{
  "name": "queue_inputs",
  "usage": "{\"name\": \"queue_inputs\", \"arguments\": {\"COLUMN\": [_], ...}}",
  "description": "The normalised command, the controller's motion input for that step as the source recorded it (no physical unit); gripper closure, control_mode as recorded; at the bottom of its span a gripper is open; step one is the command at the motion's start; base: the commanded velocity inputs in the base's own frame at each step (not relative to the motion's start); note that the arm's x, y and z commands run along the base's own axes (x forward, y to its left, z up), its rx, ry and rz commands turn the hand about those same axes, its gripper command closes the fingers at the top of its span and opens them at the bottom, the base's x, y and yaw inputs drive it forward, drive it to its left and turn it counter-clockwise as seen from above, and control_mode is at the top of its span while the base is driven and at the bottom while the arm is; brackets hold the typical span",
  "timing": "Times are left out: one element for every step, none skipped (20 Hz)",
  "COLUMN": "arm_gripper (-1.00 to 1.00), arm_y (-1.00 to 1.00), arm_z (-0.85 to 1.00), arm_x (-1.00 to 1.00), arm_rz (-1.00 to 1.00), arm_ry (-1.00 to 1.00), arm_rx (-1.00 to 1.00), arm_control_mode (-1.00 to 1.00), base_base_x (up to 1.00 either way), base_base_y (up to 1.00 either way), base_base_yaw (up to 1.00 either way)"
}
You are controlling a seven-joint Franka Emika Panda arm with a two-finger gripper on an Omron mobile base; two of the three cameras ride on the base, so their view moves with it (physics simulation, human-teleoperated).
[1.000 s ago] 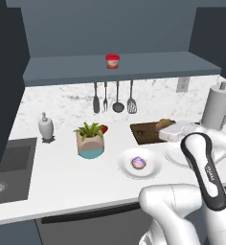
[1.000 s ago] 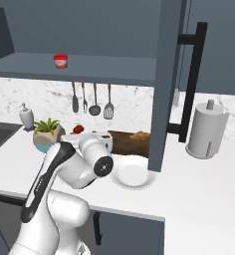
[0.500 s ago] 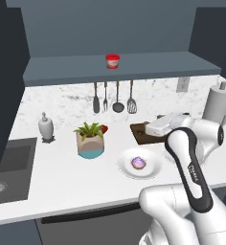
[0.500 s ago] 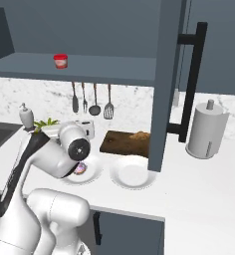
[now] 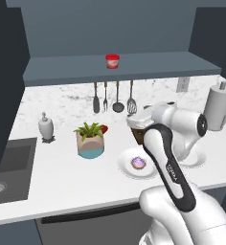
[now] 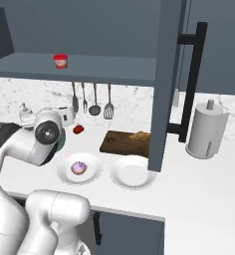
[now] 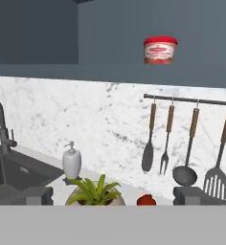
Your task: From the different types of pastries on the counter, select a croissant and place it on the cutting board. Then retrieve a jar of jam from the cabinet and place it alongside the croissant on the cutting board.
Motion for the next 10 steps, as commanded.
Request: {"name": "queue_inputs", "arguments": {"arm_gripper": [-1.0, -1.0, -1.0, -1.0, -1.0, -1.0, -1.0, -1.0, -1.0, -1.0], "arm_y": [0.07, 0.0, 0.0, 0.0, 0.0, 0.0, 0.0, 0.0, 0.0, 0.0], "arm_z": [0.56, 0.59, 0.62, 0.63, 0.63, 0.63, 0.64, 0.64, 0.61, 0.59], "arm_x": [0.0, 0.0, 0.0, 0.0, 0.0, 0.0, 0.0, 0.0, 0.0, 0.0], "arm_rz": [-0.03, -0.02, -0.02, -0.01, 0.0, 0.0, 0.0, 0.0, 0.0, 0.0], "arm_ry": [0.0, 0.0, 0.0, 0.0, 0.0, 0.0, 0.0, 0.0, 0.0, 0.0], "arm_rx": [-0.05, -0.05, -0.03, -0.03, -0.02, -0.02, -0.01, -0.02, -0.03, -0.03], "arm_control_mode": [-1.0, -1.0, -1.0, -1.0, -1.0, -1.0, -1.0, -1.0, -1.0, -1.0], "base_base_x": [0.0, 0.0, 0.0, 0.0, 0.0, 0.0, 0.0, 0.0, 0.0, 0.0], "base_base_y": [0.0, 0.0, 0.0, 0.0, 0.0, 0.0, 0.0, 0.0, 0.0, 0.0], "base_base_yaw": [0.0, 0.0, 0.0, 0.0, 0.0, 0.0, 0.0, 0.0, 0.0, 0.0]}}
